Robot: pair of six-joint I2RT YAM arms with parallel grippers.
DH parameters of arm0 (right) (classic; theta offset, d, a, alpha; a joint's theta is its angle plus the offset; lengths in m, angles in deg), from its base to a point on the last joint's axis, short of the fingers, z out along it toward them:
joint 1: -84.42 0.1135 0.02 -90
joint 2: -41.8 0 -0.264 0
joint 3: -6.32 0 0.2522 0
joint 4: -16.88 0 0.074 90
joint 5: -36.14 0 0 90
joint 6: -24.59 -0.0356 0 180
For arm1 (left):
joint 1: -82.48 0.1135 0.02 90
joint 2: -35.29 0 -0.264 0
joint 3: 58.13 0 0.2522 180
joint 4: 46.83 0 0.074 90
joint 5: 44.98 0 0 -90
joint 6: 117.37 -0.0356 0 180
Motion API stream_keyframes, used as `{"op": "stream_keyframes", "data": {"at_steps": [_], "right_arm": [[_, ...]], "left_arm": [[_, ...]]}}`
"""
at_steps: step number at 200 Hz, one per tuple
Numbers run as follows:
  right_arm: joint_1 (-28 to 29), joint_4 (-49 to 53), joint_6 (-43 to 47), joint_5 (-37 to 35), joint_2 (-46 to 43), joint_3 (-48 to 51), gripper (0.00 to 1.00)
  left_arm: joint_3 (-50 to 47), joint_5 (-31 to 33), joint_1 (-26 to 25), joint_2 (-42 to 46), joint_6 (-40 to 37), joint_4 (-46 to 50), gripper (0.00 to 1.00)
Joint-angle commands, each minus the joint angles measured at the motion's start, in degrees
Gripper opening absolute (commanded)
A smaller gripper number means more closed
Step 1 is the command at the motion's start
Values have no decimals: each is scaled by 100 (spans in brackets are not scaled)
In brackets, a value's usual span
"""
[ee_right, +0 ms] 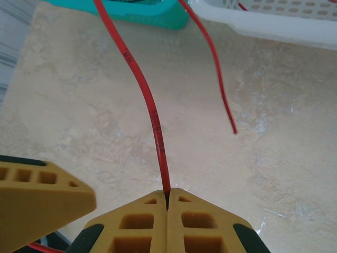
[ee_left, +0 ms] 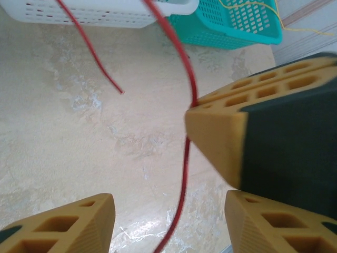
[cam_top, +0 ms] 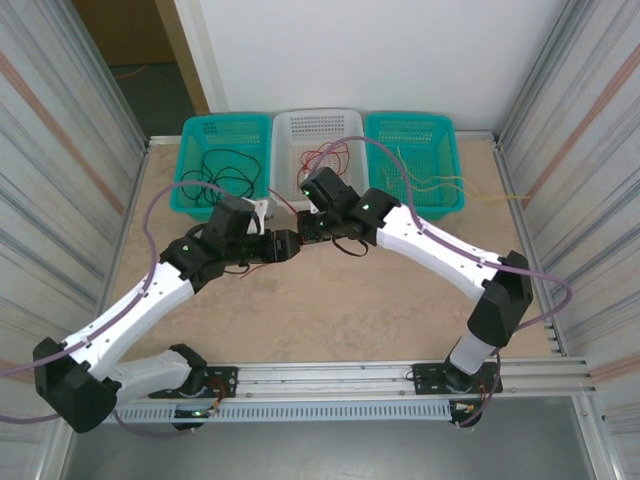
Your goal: Untangle the cables
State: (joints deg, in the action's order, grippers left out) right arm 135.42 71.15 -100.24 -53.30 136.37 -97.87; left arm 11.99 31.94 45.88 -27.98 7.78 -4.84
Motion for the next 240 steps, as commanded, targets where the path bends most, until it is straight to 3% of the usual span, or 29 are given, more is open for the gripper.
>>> {"op": "stream_keyframes", "data": {"at_steps": [1,60,113,165,203,240], "right_arm": [[-84,-149,-271,221,-318,-140,0],[-289,-443,-505,655,-491,97,0],[-496,-716,-810,968,-621,411,0],[-923,-1358,-1651,1760,-599,950,0],[-970,-2795,-2749,2476,-618,1680,0],[-912,-3533,-3428,2544,-643,1816,0]], "left_arm": [[130,-73,-143,-80,-184,-43,57],[160,53,-207,-241,-132,-87,37],[62,483,-241,-68,-97,-121,0],[-321,912,-492,609,-294,-563,0],[-636,865,-539,949,-308,-1015,0],[-819,1306,-600,1209,-152,-1194,0]]}}
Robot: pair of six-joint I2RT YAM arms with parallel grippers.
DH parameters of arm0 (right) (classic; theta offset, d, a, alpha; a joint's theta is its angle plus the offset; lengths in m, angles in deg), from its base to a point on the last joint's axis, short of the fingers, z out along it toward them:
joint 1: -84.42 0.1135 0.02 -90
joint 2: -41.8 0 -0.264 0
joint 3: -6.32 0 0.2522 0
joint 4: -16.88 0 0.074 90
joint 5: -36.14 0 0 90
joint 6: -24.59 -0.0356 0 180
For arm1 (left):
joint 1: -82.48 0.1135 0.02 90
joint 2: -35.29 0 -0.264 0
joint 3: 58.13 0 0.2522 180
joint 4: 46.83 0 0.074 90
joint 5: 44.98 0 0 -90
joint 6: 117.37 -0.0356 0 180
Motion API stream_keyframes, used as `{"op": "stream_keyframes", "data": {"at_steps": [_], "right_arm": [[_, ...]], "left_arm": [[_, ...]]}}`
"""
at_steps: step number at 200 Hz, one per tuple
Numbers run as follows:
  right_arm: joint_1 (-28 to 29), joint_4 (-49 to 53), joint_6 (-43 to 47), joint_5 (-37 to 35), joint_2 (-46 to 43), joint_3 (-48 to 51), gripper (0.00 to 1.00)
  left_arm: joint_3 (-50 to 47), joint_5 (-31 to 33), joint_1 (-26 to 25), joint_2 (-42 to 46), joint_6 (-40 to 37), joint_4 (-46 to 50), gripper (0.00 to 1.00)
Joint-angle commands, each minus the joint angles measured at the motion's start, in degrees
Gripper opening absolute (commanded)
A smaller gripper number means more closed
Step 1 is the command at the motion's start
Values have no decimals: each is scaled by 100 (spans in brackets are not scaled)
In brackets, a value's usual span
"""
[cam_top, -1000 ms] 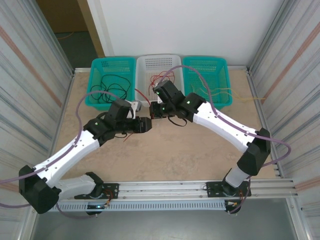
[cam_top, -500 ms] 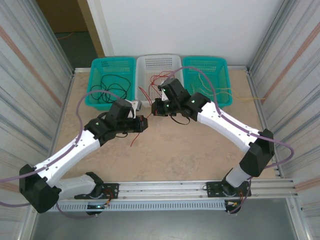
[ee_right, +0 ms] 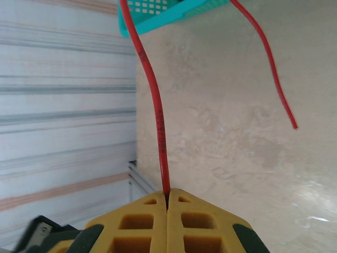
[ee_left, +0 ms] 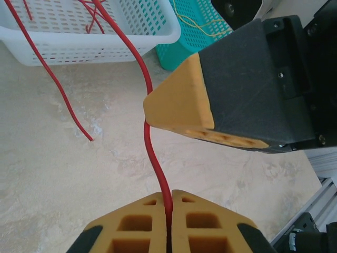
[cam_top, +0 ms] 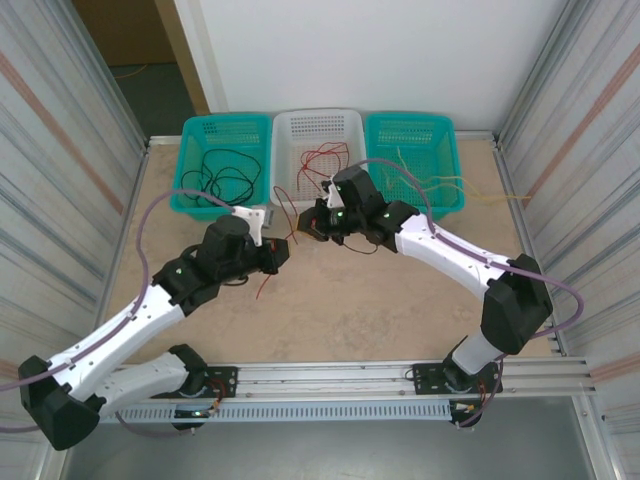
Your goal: Untangle the cables
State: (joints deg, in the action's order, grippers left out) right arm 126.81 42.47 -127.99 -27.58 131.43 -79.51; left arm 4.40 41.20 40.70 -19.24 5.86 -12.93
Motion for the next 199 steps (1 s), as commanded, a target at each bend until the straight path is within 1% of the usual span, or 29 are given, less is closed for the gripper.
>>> {"op": "stream_keyframes", "data": {"at_steps": [1,24,49,79,87,92,96,101,107,121,128,144,168,199], "right_arm": [[-51,-665,-655,-28,-154,-23,0],[-36,-656,-685,30,-136,-135,0],[-46,-647,-747,108,-62,-294,0],[-43,-639,-799,155,16,-488,0],[-46,-626,-774,149,15,-538,0],[-55,-592,-744,139,20,-573,0],[-76,-559,-731,140,12,-602,0],[-106,-531,-703,140,12,-641,0],[-140,-476,-659,140,11,-683,0],[-251,-221,-502,92,0,-841,0],[-313,-49,-251,67,2,-945,0],[-477,288,19,53,-15,-1179,0],[-786,770,416,-3,-50,-1521,0],[-1210,1360,943,-18,41,-2157,0]], "left_arm": [[-61,402,-84,340,50,-387,0],[-164,1014,-102,546,317,-322,0],[-130,1716,-157,584,653,147,0],[-123,2102,-319,580,795,268,0],[-95,2075,-328,555,805,271,14],[-78,2048,-331,540,815,275,27],[-63,2032,-332,525,827,291,34],[-46,2025,-339,507,851,309,41],[-31,2009,-345,491,852,330,46],[-5,1947,-346,484,860,369,54],[9,1929,-345,478,856,417,57],[64,1920,-341,543,818,552,63],[128,1814,-342,769,486,646,73],[320,2104,-341,1047,208,1064,82]]}}
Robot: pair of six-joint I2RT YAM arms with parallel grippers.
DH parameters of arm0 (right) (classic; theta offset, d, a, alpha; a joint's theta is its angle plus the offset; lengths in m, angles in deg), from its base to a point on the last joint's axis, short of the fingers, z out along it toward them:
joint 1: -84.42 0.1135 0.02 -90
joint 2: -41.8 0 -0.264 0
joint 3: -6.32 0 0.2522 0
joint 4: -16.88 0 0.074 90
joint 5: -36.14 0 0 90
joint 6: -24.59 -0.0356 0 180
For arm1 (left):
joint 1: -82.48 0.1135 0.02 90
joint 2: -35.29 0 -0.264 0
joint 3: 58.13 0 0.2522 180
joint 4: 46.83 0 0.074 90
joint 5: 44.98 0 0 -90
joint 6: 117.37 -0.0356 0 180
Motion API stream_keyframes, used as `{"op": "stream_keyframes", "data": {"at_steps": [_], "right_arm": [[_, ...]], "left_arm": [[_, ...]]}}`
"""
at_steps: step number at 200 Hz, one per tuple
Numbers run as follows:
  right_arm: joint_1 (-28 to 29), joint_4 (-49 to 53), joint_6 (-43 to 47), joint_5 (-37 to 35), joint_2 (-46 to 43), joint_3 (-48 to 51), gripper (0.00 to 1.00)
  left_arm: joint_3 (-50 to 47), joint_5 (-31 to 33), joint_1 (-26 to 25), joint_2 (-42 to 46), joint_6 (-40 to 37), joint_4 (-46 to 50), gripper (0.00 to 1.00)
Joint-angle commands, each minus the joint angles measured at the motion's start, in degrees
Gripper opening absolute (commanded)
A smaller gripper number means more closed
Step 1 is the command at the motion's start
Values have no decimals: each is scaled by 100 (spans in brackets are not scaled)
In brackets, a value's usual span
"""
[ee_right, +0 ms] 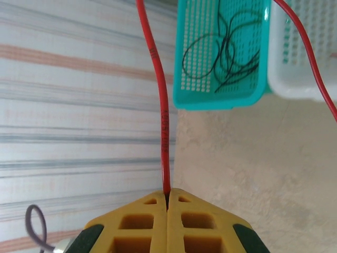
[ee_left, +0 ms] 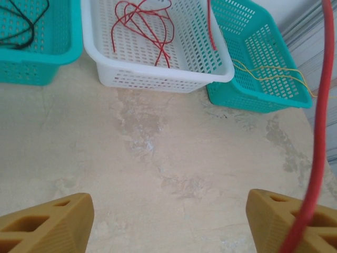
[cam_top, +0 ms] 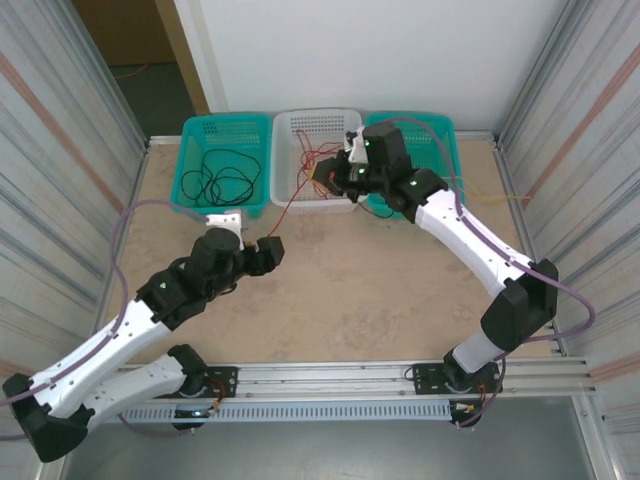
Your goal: Untangle the cables
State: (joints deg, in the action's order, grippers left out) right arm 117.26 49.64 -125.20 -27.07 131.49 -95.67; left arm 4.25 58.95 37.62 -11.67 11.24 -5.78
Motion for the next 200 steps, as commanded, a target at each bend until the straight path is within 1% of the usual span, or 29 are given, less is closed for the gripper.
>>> {"op": "stream_keyframes", "data": {"at_steps": [1,30,59,62,119,149,180,200], "right_arm": [[-271,659,676,-68,46,-566,0],[-601,1160,1198,-211,262,-1218,0],[-841,1676,1716,-395,592,-1870,0],[-859,1735,1771,-422,631,-2070,0],[-1071,2811,2596,-923,1665,-3780,0],[-1196,3067,2734,-930,2273,-4411,0],[-1194,3450,2890,-889,2924,-5147,0],[-1184,3480,2962,-902,3115,-5250,0]], "left_arm": [[343,342,-32,296,-333,357,82],[455,585,-38,586,-575,536,91],[423,748,-32,886,-703,414,95],[423,769,-32,904,-719,405,95],[317,913,-32,922,-713,598,95],[357,1037,-35,844,-666,568,95],[368,981,-37,743,-642,574,95],[407,957,-37,646,-602,654,95]]}}
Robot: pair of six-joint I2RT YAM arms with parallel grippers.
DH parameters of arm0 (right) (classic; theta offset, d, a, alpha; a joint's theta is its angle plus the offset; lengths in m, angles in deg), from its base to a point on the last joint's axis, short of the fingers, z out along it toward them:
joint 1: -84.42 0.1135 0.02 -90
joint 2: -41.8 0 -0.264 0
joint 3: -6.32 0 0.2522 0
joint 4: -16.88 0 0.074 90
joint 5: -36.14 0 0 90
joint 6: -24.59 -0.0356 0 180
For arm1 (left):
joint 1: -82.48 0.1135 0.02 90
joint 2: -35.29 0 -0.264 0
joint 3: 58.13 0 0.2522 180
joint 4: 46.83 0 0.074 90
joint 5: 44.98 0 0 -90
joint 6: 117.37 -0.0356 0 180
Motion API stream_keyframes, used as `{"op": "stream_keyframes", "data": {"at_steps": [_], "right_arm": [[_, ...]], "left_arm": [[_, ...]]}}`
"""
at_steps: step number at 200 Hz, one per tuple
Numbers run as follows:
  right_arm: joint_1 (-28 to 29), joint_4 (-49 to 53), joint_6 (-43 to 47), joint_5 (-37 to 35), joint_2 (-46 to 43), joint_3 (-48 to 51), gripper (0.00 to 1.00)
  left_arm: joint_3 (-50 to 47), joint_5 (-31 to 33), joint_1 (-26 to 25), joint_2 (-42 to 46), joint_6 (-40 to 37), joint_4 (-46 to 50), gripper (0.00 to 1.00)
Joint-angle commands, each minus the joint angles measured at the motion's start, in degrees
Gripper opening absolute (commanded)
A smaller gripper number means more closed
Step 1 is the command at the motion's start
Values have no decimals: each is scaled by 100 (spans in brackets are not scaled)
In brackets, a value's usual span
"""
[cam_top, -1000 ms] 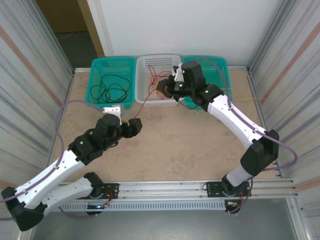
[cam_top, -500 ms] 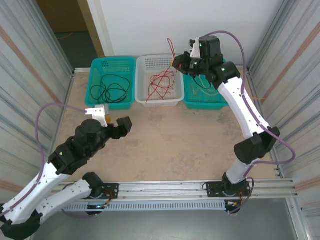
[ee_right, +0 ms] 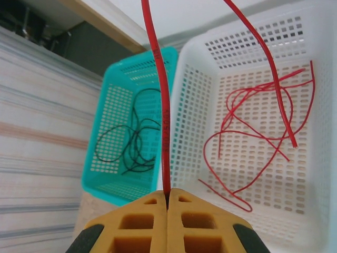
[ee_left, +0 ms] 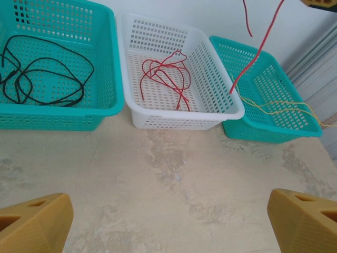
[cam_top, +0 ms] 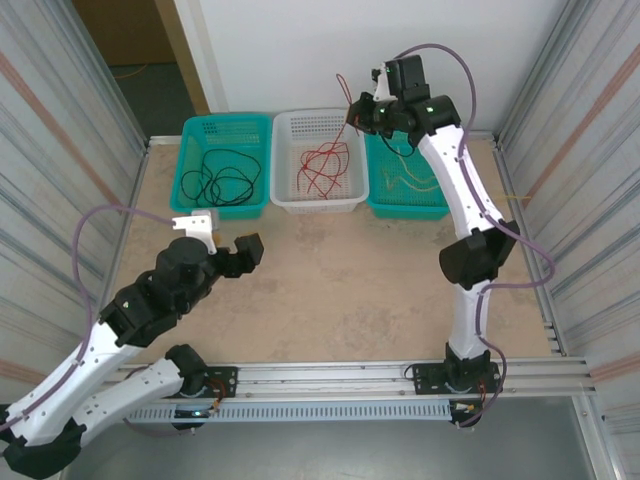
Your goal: Untangle the cables
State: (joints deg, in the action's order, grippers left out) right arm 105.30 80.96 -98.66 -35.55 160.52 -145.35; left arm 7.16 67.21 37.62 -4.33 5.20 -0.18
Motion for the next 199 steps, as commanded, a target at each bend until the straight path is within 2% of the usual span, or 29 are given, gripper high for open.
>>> {"op": "stream_keyframes", "data": {"at_steps": [1,106,131,159,181,199], "right_arm": [[7,347,310,-55,208,-281,0],[135,565,625,-244,538,-320,1],[135,618,644,-282,629,-479,14],[137,663,679,-353,639,-626,20],[131,692,714,-440,533,-667,37],[134,731,748,-501,360,-663,39]], "left_arm": [[118,129,-34,-89,-2,99,95],[174,48,-24,-335,3,34,95],[171,54,-25,-334,0,51,95],[191,92,-23,-329,-16,82,95],[200,127,-23,-336,-22,95,95],[217,136,-23,-342,-18,102,95]]}}
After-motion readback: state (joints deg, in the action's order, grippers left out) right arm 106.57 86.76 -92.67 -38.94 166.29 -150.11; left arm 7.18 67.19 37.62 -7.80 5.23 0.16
